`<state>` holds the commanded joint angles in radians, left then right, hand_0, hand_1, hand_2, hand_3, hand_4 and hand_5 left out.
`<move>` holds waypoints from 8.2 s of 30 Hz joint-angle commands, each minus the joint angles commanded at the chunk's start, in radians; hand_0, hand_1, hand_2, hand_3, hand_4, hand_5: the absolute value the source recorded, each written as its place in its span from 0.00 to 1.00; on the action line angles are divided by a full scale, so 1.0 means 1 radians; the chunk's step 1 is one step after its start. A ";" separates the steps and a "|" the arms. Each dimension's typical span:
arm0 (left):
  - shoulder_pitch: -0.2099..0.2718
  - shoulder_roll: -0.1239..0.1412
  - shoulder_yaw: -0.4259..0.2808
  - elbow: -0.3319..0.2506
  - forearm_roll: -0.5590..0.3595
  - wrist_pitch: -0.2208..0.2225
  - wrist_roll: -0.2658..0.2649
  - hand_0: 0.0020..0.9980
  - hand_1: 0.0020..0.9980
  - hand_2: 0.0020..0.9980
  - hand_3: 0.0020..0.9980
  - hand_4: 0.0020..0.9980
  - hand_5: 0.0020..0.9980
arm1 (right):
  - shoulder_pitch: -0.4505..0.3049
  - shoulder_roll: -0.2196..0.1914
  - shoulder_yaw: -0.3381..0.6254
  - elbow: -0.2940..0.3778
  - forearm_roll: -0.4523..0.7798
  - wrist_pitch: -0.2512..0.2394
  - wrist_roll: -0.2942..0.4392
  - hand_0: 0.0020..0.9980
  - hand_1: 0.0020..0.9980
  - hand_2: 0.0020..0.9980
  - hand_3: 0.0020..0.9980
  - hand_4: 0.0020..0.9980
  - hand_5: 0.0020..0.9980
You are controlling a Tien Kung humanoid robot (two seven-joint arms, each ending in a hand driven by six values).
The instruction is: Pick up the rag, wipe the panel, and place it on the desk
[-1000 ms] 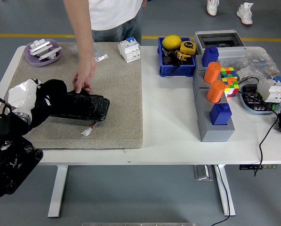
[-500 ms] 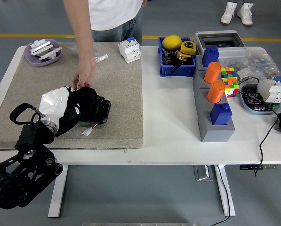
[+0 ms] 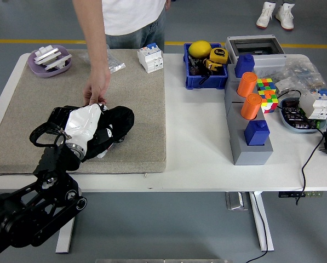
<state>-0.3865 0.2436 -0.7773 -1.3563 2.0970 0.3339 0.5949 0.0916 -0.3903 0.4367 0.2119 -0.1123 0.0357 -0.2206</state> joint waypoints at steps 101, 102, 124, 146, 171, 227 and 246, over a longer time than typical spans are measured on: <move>-0.035 0.037 0.026 0.027 0.072 -0.046 0.051 0.21 0.28 0.54 0.54 0.44 0.00 | 0.010 -0.005 0.061 0.007 -0.097 -0.002 -0.002 0.75 0.60 0.61 0.56 0.94 0.46; -0.036 0.036 0.031 0.023 0.071 -0.047 0.051 0.21 0.28 0.54 0.54 0.44 0.00 | 0.010 -0.005 0.061 0.006 -0.096 -0.002 -0.002 0.75 0.60 0.61 0.56 0.94 0.46; -0.029 0.034 0.027 0.026 0.049 -0.046 0.051 0.21 0.28 0.54 0.54 0.46 0.00 | 0.010 -0.003 0.069 0.007 -0.111 0.002 -0.004 0.75 0.60 0.61 0.56 0.94 0.47; 0.003 0.086 -0.126 0.133 0.067 -0.040 0.051 0.21 0.28 0.54 0.55 0.47 0.00 | 0.010 -0.001 0.098 0.007 -0.137 0.001 -0.006 0.75 0.60 0.61 0.56 0.94 0.47; 0.014 0.111 -0.260 0.203 0.084 -0.035 0.051 0.21 0.28 0.54 0.55 0.47 0.00 | 0.005 -0.002 0.121 0.010 -0.167 0.000 -0.008 0.75 0.60 0.61 0.56 0.94 0.47; -0.047 0.010 0.046 0.048 0.021 -0.052 0.051 0.21 0.28 0.55 0.55 0.48 0.00 | 0.006 -0.004 0.128 0.012 -0.186 -0.001 -0.006 0.75 0.60 0.61 0.56 0.95 0.47; -0.016 0.055 -0.128 0.190 0.058 -0.053 0.051 0.21 0.28 0.55 0.55 0.48 0.00 | 0.002 -0.006 0.144 0.014 -0.204 -0.004 -0.008 0.75 0.60 0.61 0.56 0.95 0.47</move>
<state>-0.4021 0.2986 -0.9048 -1.1668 2.1547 0.2808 0.6454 0.0938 -0.3959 0.5811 0.2255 -0.3166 0.0320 -0.2283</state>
